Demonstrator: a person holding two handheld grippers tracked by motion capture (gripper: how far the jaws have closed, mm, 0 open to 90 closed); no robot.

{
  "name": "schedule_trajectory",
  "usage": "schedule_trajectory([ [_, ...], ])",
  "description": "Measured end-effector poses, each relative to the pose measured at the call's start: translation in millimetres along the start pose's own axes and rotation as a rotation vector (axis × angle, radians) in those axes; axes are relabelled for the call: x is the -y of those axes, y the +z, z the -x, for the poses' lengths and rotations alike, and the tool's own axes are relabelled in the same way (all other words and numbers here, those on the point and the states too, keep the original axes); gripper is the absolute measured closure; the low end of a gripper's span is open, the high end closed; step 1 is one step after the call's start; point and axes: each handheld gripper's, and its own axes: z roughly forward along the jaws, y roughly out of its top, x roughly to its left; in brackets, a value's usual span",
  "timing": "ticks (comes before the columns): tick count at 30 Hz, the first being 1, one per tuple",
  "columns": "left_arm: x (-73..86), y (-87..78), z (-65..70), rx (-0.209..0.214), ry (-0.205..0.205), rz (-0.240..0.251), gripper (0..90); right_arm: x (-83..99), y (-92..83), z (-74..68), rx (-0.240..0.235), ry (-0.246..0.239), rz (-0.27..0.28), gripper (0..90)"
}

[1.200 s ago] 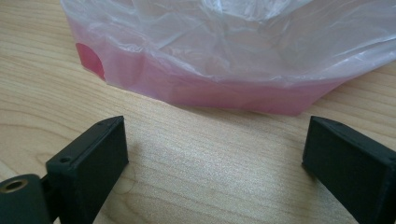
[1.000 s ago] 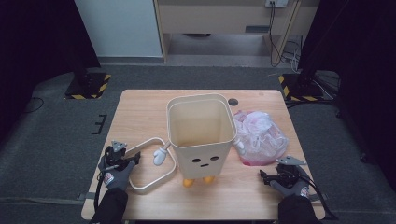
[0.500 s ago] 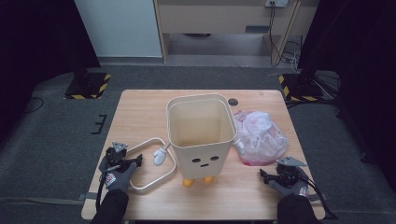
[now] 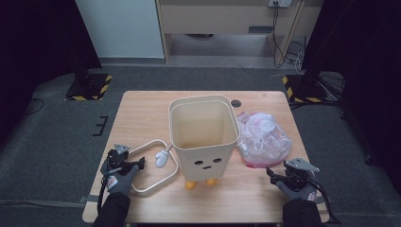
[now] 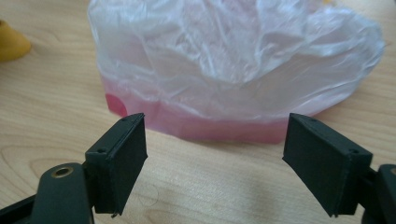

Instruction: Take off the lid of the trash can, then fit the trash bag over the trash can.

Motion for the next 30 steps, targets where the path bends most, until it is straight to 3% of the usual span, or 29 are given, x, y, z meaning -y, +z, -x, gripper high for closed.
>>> schedule_trajectory([
  [2, 0.0, 0.0, 0.0, 0.000, 0.000, 0.000, 6.7, -2.2, -3.4, 2.0, 0.004, 0.023, 0.027, 20.7],
  [10, 0.0, 0.0, 0.0, 0.000, 0.000, 0.000, 6.7, -14.2, -5.5, 3.7, 0.018, 0.033, 0.093, 20.0],
  [22, -0.4, 0.7, 0.2, 0.001, 0.001, -0.003, 5.8, -33.7, -3.8, 3.3, 0.039, 0.021, 0.136, 18.2],
  [30, -0.4, 0.7, 0.3, 0.000, 0.001, -0.002, 5.7, -55.3, 8.5, 2.3, 0.048, 0.028, 0.162, 16.4],
])
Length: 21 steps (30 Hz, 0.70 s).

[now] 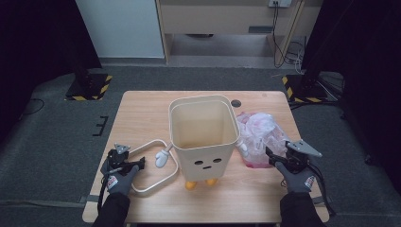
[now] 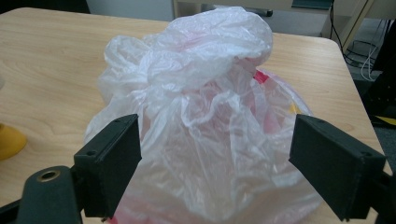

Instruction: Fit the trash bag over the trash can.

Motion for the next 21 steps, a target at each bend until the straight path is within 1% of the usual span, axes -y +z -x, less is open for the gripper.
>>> schedule_trajectory([
  [2, 0.0, 0.0, 0.0, 0.000, 0.000, 0.000, 5.7, -3.1, 6.6, -0.1, -0.002, 0.013, -0.005, 16.4],
  [4, -0.2, 0.1, 0.1, 0.000, -0.001, -0.001, 5.4, -8.0, 17.6, -0.6, -0.005, 0.022, -0.004, 16.3],
  [6, -0.2, 0.2, 0.2, -0.001, -0.001, -0.001, 5.4, -10.3, 20.8, -1.1, -0.006, 0.027, -0.004, 16.4],
  [7, -0.2, 0.2, 0.2, -0.001, -0.001, -0.001, 5.4, -15.2, 27.1, -1.5, -0.006, 0.037, -0.005, 16.3],
  [9, -0.3, 0.2, 0.2, -0.001, -0.001, -0.002, 5.3, -20.1, 33.0, -1.7, -0.006, 0.045, -0.004, 16.3],
  [11, -0.4, 0.3, 0.3, 0.000, -0.001, -0.002, 5.3, -22.5, 36.0, -1.4, -0.008, 0.050, -0.005, 16.1],
  [12, -0.4, 0.4, 0.3, 0.000, -0.001, -0.002, 5.2, -25.1, 38.2, -1.5, -0.006, 0.057, -0.010, 16.1],
  [13, -0.5, 0.5, 0.4, -0.001, -0.001, -0.002, 4.9, -29.1, 44.1, -2.1, -0.008, 0.075, 0.002, 16.1],
  [14, -0.6, 0.6, 0.4, -0.001, -0.001, -0.002, 4.9, -30.7, 46.5, -2.9, -0.013, 0.087, 0.000, 16.2],
  [16, -0.6, 0.7, 0.4, 0.000, 0.000, -0.003, 4.8, -31.9, 49.1, -4.3, -0.021, 0.090, 0.003, 16.2],
  [17, -0.7, 0.7, 0.3, 0.000, 0.000, -0.003, 4.6, -34.0, 55.0, -8.3, -0.023, 0.076, -0.005, 16.3],
  [18, -0.7, 0.8, 0.4, 0.000, -0.001, -0.003, 4.6, -34.0, 55.0, -8.3, -0.023, 0.076, -0.005, 16.3],
  [19, -0.7, 0.7, 0.4, 0.000, 0.000, -0.003, 4.6, -34.4, 58.6, -10.1, -0.023, 0.073, -0.008, 16.5],
  [20, -0.7, 0.8, 0.4, 0.000, 0.000, -0.003, 4.6, -34.1, 65.2, -12.9, -0.008, 0.074, -0.026, 17.8],
  [21, -0.7, 0.8, 0.4, 0.000, 0.000, -0.003, 4.6, -34.1, 65.2, -12.9, -0.008, 0.074, -0.026, 17.8],
])
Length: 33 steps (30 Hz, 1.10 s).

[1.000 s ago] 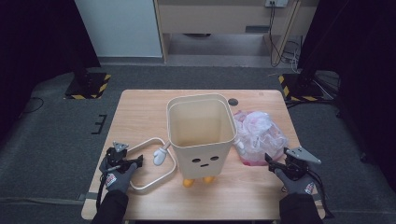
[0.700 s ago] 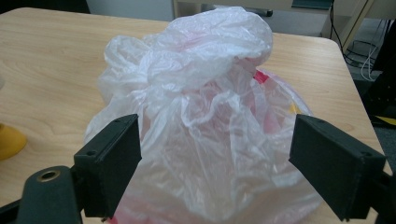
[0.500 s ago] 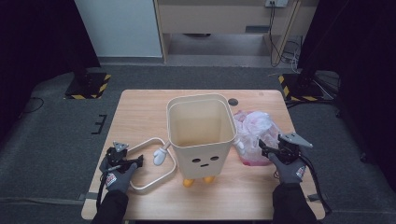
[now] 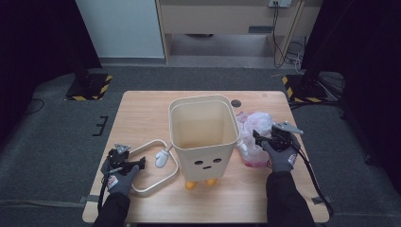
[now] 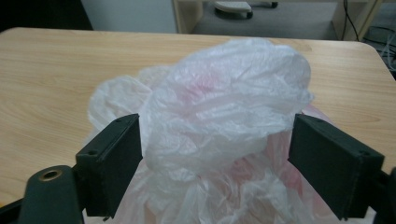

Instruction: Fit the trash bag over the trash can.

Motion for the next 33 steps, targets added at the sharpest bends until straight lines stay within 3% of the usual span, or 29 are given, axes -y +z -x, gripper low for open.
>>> schedule_trajectory([
  [5, -0.1, 0.1, 0.0, 0.000, 0.001, -0.001, 4.5, 7.6, 14.6, -2.8, 0.052, -0.014, -0.068, 27.4],
  [8, -0.2, 0.1, 0.0, 0.000, 0.001, -0.001, 4.4, 11.8, 20.2, -3.6, 0.074, -0.012, -0.110, 40.2],
  [12, -0.2, 0.1, 0.0, 0.000, 0.001, -0.001, 4.4, 15.1, 24.3, -4.8, 0.063, -0.007, -0.149, 57.1],
  [14, -0.2, 0.1, 0.0, 0.000, 0.001, -0.001, 4.4, 15.9, 23.5, -5.2, 0.074, -0.020, -0.142, 63.2],
  [23, -0.2, 0.1, 0.1, 0.000, 0.001, -0.001, 4.4, 4.8, 3.1, 0.0, 0.034, 0.031, -0.085, 77.1],
  [29, -0.2, 0.1, 0.2, -0.002, 0.001, -0.002, 4.3, -0.6, -7.3, 5.5, 0.031, 0.020, -0.076, 80.9],
  [33, -0.2, 0.1, 0.2, -0.002, 0.001, -0.002, 4.3, -9.6, -20.8, 9.1, 0.030, 0.035, -0.025, 80.9],
])
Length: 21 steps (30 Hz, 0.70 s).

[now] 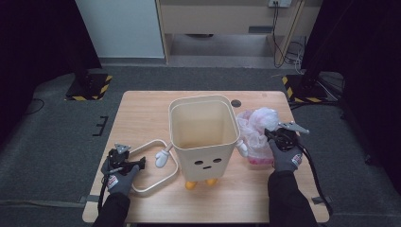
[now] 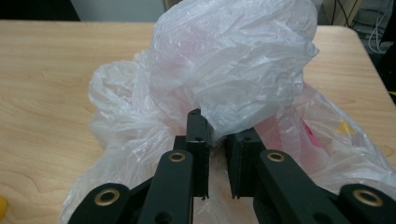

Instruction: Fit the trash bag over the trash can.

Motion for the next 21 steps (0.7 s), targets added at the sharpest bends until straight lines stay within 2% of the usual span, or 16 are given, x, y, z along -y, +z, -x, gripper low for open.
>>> schedule_trajectory([
  [2, 0.0, 0.0, 0.0, 0.000, 0.000, 0.000, 4.3, -2.1, -2.7, 0.4, -0.001, -0.001, 0.008, 80.9],
  [3, 0.0, 0.0, 0.1, 0.000, 0.000, 0.000, 4.3, -9.7, -11.4, 1.5, -0.001, -0.002, 0.038, 80.9],
  [9, 0.0, 0.0, 0.2, -0.001, -0.001, 0.000, 4.2, -32.7, -35.8, 1.2, 0.001, -0.010, 0.128, 80.8],
  [21, 0.0, 0.1, 0.5, -0.001, -0.001, 0.000, 4.2, -77.3, -91.9, -12.7, 0.003, -0.059, 0.329, 80.8],
])
